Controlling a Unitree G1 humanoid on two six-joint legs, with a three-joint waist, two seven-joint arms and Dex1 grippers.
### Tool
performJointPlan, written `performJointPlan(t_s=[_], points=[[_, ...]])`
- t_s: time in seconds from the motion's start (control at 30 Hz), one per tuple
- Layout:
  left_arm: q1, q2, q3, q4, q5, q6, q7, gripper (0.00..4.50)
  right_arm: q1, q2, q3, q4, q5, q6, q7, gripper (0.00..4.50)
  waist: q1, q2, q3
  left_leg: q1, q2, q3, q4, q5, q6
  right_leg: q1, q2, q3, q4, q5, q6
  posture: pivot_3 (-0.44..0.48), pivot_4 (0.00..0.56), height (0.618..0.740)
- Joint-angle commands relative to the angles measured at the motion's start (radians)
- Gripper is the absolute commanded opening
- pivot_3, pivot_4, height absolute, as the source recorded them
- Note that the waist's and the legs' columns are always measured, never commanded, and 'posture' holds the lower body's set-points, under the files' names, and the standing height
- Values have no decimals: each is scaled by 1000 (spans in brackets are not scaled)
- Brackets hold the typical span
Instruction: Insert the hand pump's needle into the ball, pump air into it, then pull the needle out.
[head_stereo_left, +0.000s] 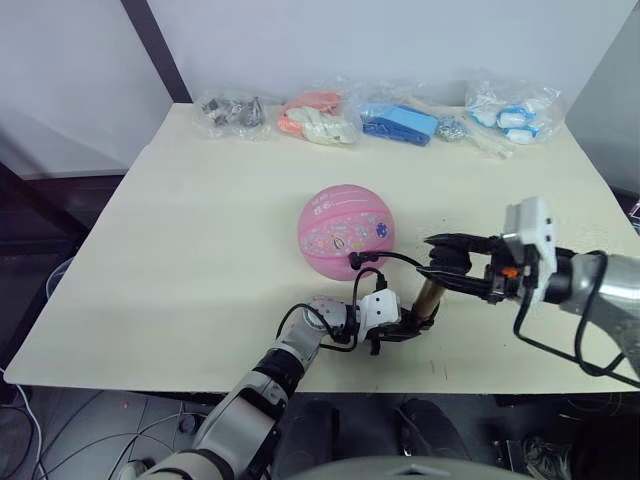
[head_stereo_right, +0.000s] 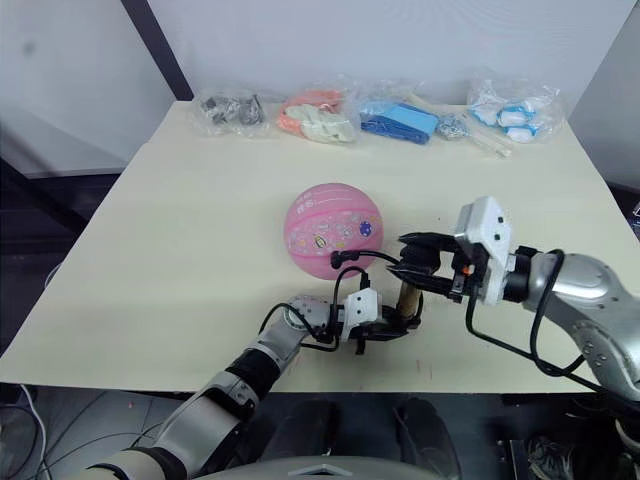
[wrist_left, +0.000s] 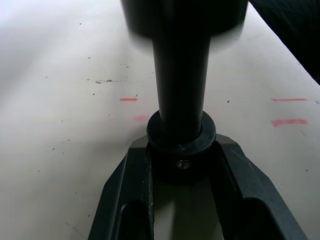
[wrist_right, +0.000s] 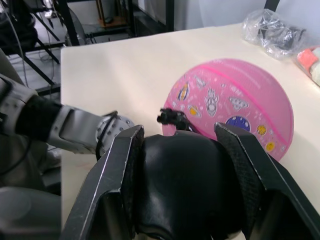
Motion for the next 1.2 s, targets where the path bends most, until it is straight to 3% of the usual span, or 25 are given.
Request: performJointPlan(t_s=[0.03, 0.27, 0.5, 0.87, 1.2], points=[[37, 18, -27, 46, 39, 20, -9, 1007, 41, 31, 69, 42, -68, -13, -2, 1845, 0, 0, 0, 0, 0, 0, 0, 0, 0, 0, 0, 0, 0, 0, 0, 0, 150, 736], [37, 17, -26, 44, 38, 25, -8, 1007, 75, 107, 78, 64, -117, -80, 2, 1845, -1, 0, -1, 0, 1, 0, 0, 0, 0, 0, 1, 0, 0, 0, 0, 0, 150, 736], [35, 15, -26, 47, 37, 22, -11, 1007, 2, 154, -69, 12, 62, -26, -16, 1845, 0, 1, 1, 0, 1, -1, 0, 0, 0, 0, 2, 1, 0, 0, 0, 0, 150, 736], [30, 12, -24, 58, 38, 17, -11, 1007, -73, 163, -201, -27, 266, 32, -62, 1845, 1, 2, 1, -1, 0, -1, 0, 0, 0, -1, 1, 1, 0, 0, 0, 0, 150, 736], [32, 14, -25, 55, 38, 17, -12, 1007, -159, 103, -294, -9, 387, 55, -98, 1845, 1, 2, 2, -1, 0, -1, 0, 0, 0, -1, 1, 1, 0, 0, 0, 0, 150, 736]])
